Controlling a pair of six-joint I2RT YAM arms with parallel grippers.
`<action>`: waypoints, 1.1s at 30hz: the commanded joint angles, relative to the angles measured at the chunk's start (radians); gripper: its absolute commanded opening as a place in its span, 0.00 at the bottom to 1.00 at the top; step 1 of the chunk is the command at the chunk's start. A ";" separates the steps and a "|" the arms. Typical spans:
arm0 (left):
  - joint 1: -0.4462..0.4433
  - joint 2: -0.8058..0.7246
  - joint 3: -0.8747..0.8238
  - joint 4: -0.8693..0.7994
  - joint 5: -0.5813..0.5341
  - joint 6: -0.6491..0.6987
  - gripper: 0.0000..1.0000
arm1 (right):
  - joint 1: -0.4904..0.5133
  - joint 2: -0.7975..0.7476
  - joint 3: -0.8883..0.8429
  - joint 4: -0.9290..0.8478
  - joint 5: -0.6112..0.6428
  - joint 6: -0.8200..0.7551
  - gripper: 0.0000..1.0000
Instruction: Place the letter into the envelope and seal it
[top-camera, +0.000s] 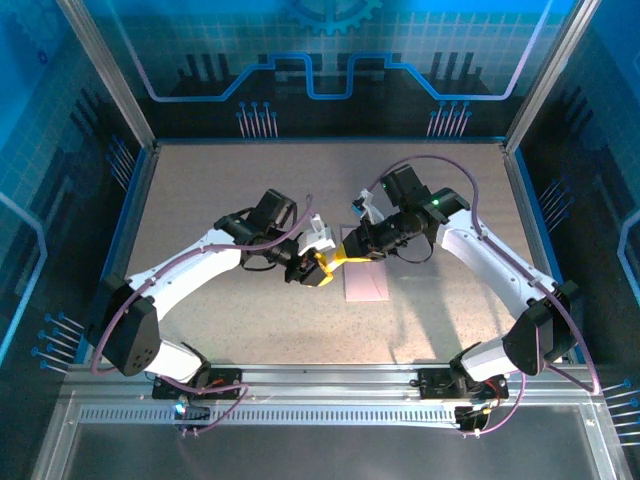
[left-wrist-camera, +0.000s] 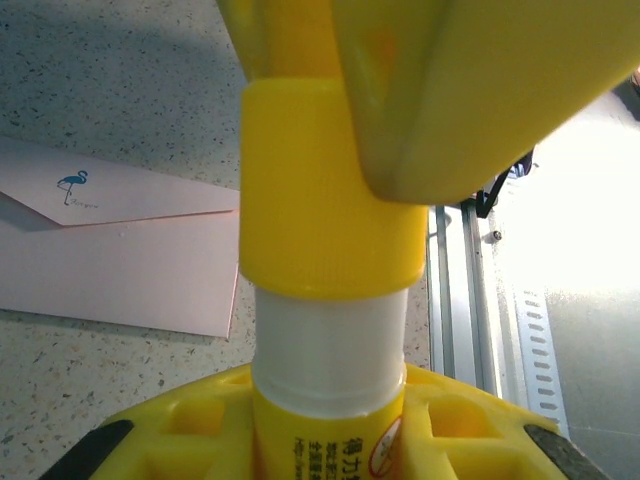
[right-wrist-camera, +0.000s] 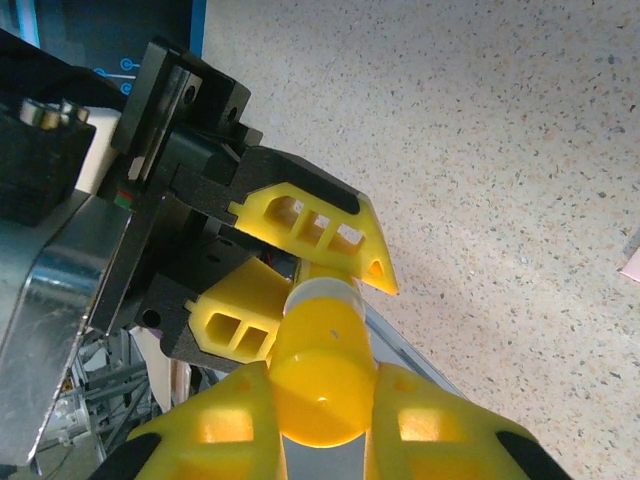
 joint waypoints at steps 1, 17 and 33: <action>0.003 0.001 0.056 0.068 0.041 -0.009 0.27 | 0.032 0.020 -0.013 -0.136 -0.012 -0.035 0.20; -0.005 0.013 0.066 0.071 0.047 -0.015 0.27 | 0.038 0.026 -0.019 -0.049 -0.059 0.011 0.19; -0.016 0.012 0.060 0.081 0.052 -0.027 0.27 | 0.036 0.026 -0.041 0.083 -0.031 0.096 0.19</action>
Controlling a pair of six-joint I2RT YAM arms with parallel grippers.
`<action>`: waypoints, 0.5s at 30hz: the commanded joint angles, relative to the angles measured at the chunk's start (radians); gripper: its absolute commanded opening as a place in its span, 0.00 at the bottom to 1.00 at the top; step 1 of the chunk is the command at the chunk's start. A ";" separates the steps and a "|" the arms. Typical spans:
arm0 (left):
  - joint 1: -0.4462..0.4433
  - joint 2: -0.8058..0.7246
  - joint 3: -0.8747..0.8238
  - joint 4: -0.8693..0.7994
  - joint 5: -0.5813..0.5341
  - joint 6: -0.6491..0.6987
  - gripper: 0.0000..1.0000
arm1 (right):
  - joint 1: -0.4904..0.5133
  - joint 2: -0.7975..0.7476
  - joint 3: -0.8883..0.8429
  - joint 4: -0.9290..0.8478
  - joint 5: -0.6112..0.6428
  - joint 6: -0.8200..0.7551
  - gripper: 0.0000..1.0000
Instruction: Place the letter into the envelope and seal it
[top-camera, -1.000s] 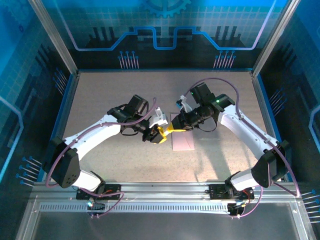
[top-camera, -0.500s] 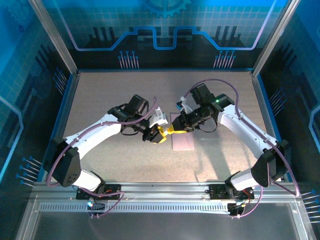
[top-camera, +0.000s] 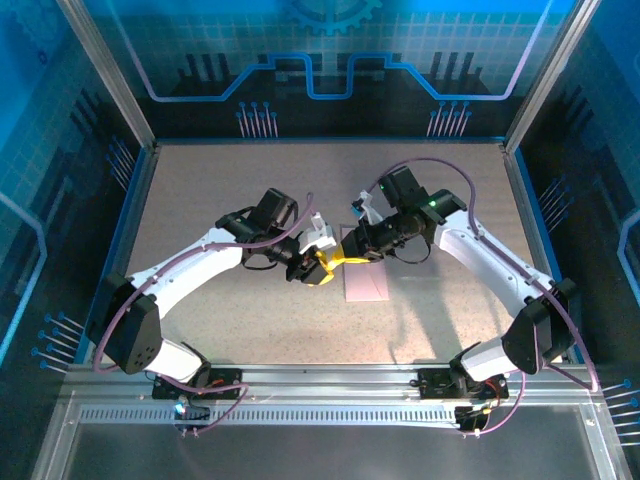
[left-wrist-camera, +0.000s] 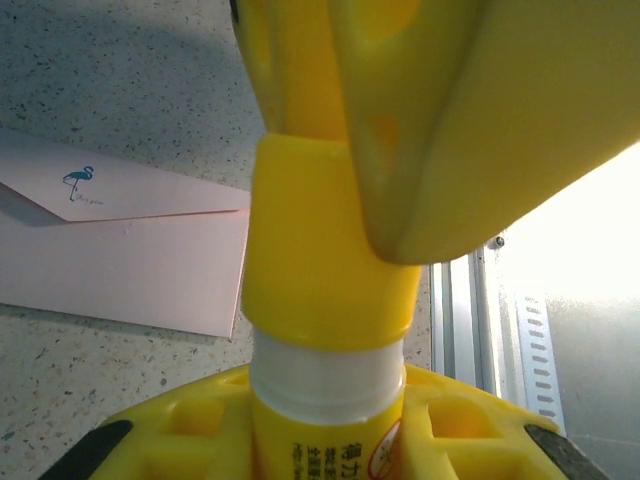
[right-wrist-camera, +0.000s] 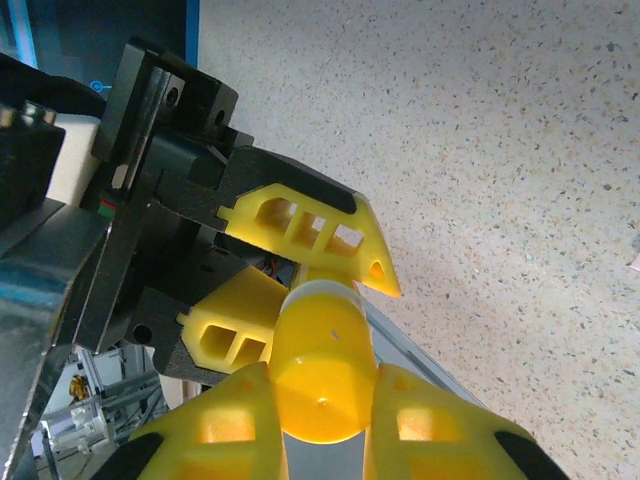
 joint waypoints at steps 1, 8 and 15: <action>-0.013 0.000 0.049 0.077 0.057 -0.001 0.27 | 0.030 0.021 -0.021 0.034 -0.036 0.024 0.19; -0.013 -0.005 0.051 0.077 0.059 0.007 0.27 | 0.025 0.057 0.007 -0.074 -0.088 -0.086 0.19; -0.017 -0.008 0.055 0.116 0.061 -0.012 0.26 | 0.042 0.086 -0.018 -0.016 -0.156 -0.090 0.19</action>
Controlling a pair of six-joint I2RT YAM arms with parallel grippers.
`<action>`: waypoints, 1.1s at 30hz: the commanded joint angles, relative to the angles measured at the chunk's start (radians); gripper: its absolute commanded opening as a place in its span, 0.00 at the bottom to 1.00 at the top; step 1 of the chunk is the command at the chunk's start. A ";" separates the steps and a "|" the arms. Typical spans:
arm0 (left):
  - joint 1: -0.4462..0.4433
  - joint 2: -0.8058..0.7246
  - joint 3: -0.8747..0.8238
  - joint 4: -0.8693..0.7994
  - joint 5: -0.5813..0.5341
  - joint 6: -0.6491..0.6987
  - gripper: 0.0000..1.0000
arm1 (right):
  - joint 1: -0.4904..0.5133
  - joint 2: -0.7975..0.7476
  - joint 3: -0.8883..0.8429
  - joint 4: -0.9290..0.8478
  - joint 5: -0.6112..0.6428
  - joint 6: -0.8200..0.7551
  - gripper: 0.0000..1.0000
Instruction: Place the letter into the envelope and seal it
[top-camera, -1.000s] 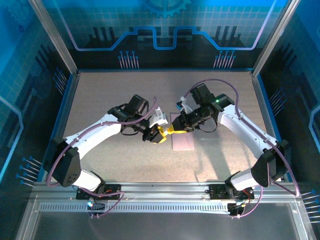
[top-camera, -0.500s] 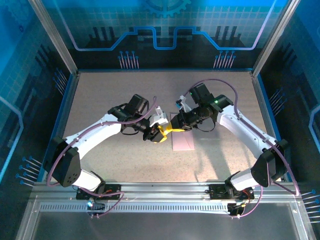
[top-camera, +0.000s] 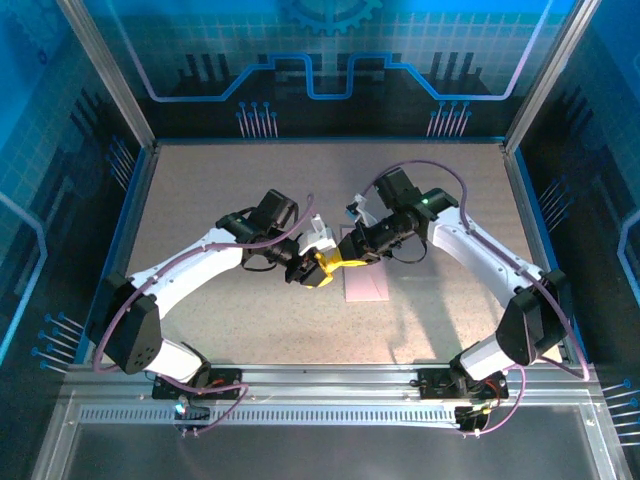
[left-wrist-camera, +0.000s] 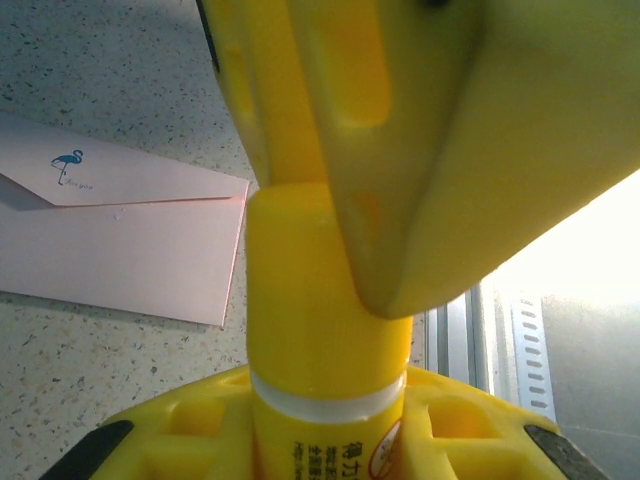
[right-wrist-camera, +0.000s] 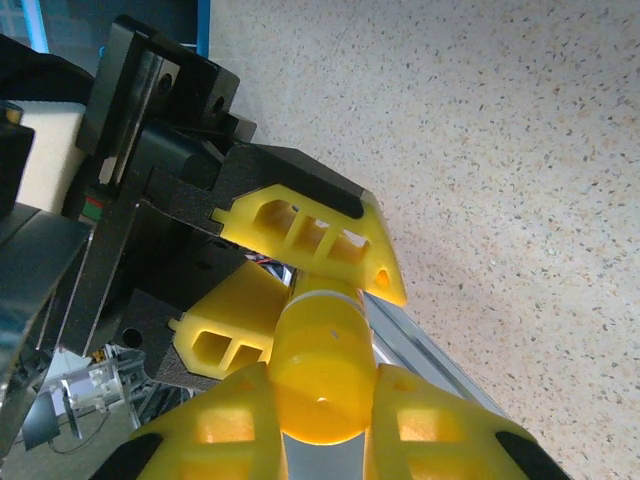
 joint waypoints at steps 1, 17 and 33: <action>-0.015 -0.010 0.052 0.155 0.066 -0.019 0.26 | 0.047 0.033 -0.024 0.006 -0.080 -0.015 0.19; -0.020 -0.012 0.008 0.472 -0.001 -0.161 0.19 | 0.160 0.035 -0.165 0.296 -0.079 0.185 0.16; -0.020 -0.030 -0.054 0.534 -0.063 -0.217 0.19 | 0.172 0.042 -0.151 0.300 -0.055 0.192 0.16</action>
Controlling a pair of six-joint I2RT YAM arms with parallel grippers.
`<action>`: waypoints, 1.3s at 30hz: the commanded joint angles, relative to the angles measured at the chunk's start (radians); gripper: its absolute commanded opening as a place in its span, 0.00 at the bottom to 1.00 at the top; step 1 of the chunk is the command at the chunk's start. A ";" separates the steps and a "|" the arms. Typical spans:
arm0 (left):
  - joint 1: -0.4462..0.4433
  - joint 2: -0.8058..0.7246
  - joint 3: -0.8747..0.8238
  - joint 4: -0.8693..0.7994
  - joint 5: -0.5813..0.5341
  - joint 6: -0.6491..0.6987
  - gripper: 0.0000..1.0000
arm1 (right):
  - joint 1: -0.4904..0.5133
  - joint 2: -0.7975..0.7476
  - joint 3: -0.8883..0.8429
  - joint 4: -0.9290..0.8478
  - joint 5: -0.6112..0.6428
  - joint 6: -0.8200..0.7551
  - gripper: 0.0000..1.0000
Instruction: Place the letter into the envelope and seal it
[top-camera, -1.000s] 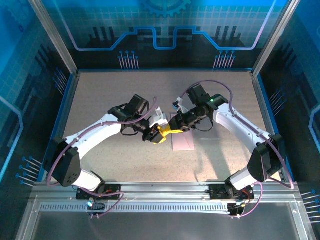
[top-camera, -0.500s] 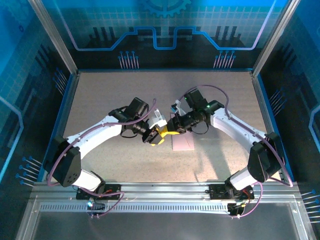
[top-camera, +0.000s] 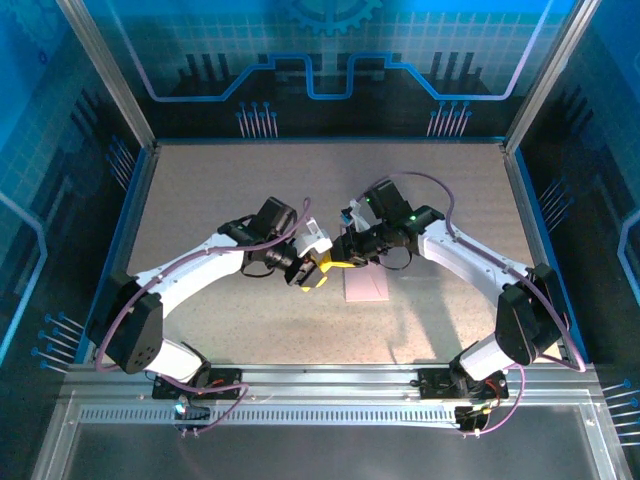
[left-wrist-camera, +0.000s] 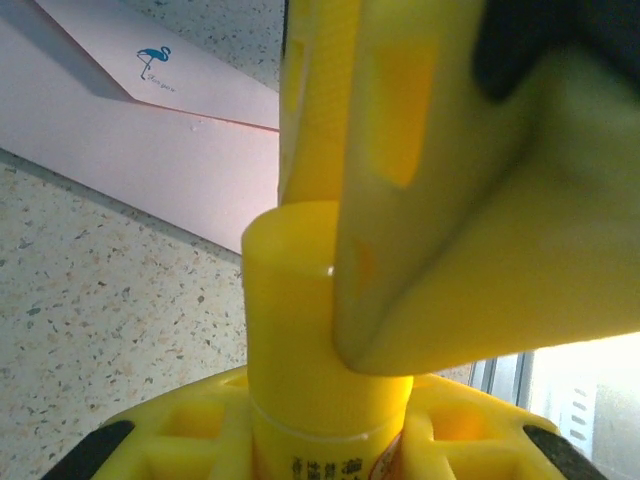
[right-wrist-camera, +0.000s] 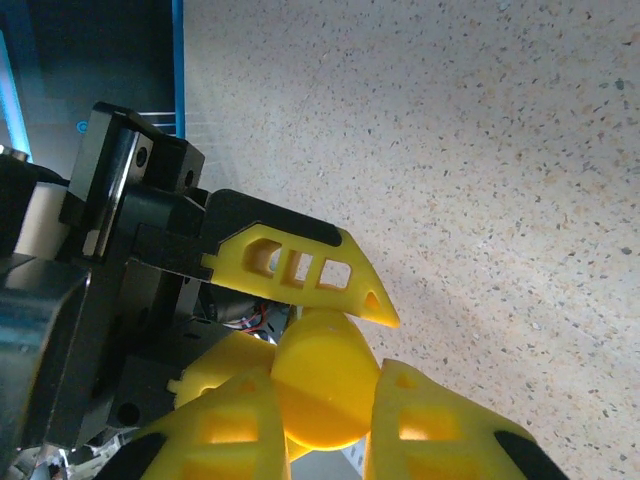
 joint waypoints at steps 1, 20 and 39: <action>-0.024 -0.039 0.017 0.442 0.071 -0.042 0.19 | 0.107 0.035 0.016 -0.048 -0.153 -0.029 0.16; -0.016 -0.168 -0.193 0.414 -0.120 -0.163 0.19 | -0.068 0.061 0.186 -0.156 -0.103 -0.140 0.33; -0.016 -0.129 -0.127 0.178 -0.488 -0.680 0.13 | -0.291 -0.097 0.126 -0.106 -0.077 -0.114 0.47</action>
